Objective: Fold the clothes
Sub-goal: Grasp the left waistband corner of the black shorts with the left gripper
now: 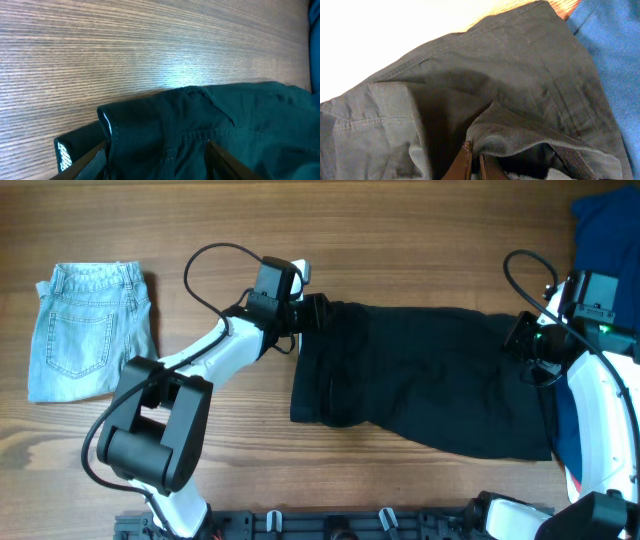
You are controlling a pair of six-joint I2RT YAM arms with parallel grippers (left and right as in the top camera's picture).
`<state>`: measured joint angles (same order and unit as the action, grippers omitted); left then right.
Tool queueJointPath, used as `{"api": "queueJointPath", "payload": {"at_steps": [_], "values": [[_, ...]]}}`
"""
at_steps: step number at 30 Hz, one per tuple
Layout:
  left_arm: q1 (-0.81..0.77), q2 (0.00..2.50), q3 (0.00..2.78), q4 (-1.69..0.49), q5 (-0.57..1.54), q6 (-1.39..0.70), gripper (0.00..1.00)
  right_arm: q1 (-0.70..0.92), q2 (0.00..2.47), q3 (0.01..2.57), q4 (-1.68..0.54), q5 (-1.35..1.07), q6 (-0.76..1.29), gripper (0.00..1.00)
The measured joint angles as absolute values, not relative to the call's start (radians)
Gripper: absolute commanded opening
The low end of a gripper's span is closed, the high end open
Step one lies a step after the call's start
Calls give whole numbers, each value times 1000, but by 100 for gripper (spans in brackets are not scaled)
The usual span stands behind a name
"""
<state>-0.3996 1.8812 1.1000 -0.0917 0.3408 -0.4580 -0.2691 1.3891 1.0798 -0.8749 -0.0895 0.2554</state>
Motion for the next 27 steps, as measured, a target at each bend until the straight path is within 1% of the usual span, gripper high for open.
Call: {"api": "queueJointPath", "payload": {"at_steps": [8,12,14,18,19,20,21,23,24,25,26,27], "values": [[-399,1910,1100,-81,311,-458,56,-269,1389,1080,-875,-90,255,4],[-399,1946,1100,-53,302,-458,60,-269,1389,1080,-875,-90,255,4],[-399,1957,1100,-40,300,-458,60,-269,1389,1080,-875,-89,255,4],[-399,1966,1100,-2,299,-458,54,-269,1389,1080,-875,-89,255,4],[-399,1966,1100,5,299,-458,49,-269,1389,1080,-875,-90,255,4],[-399,1966,1100,8,297,-458,38,-269,1389,1080,-875,-90,255,4],[-399,1966,1100,8,296,-456,30,-269,1389,1080,-875,-89,255,4],[-399,1966,1100,8,294,-460,18,-269,1389,1080,-875,-90,255,4],[-400,1966,1100,7,292,-453,12,-269,1389,1080,-875,-89,255,4],[-400,1966,1100,7,292,-458,10,-269,1389,1080,-875,-90,255,4],[-400,1966,1100,7,293,-457,4,-269,1389,1080,-875,-90,255,4],[-400,1966,1100,7,293,-456,4,-269,1389,1080,-875,-89,255,4]]}}
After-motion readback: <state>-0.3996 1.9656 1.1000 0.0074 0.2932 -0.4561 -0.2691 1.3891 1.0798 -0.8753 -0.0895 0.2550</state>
